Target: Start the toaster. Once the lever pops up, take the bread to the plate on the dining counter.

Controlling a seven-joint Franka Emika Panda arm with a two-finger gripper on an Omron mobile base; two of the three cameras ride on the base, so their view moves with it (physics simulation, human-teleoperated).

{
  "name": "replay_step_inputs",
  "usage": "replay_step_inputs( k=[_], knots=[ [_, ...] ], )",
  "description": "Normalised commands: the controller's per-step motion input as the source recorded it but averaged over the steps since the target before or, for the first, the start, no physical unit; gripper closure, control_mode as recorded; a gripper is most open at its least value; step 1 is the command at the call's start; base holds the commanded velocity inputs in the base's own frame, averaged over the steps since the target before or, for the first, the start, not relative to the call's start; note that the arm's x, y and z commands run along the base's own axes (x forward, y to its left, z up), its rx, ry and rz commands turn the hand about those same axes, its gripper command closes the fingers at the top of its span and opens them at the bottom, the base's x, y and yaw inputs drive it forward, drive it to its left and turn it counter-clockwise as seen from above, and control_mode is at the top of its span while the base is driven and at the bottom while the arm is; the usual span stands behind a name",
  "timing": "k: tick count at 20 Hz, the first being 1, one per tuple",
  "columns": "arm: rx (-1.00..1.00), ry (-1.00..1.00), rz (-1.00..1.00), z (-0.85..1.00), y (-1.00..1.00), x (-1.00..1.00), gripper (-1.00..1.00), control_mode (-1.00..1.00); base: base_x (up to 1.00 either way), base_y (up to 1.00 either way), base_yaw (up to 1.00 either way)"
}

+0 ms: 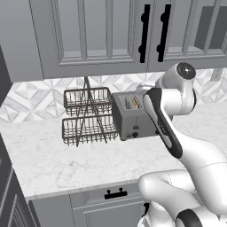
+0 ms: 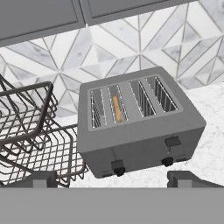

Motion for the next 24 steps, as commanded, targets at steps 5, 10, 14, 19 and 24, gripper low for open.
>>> replay_step_inputs(
  k=[5, 10, 14, 19, 24],
  knots=[
    [0.0, 0.0, 0.0, 0.0, 0.0, 0.0, -1.0, -1.0, 0.0, 0.0, 0.0],
    [0.0, 0.0, 0.0, 0.0, 0.0, 0.0, -1.0, -1.0, 0.0, 0.0, 0.0],
    [0.0, 0.0, 0.0, 0.0, 0.0, 0.0, -1.0, -1.0, 0.0, 0.0, 0.0],
    [0.0, 0.0, 0.0, 0.0, 0.0, 0.0, -1.0, -1.0, 0.0, 0.0, 0.0],
    [0.0, 0.0, 0.0, 0.0, 0.0, 0.0, -1.0, -1.0, 0.0, 0.0, 0.0]
  ],
)
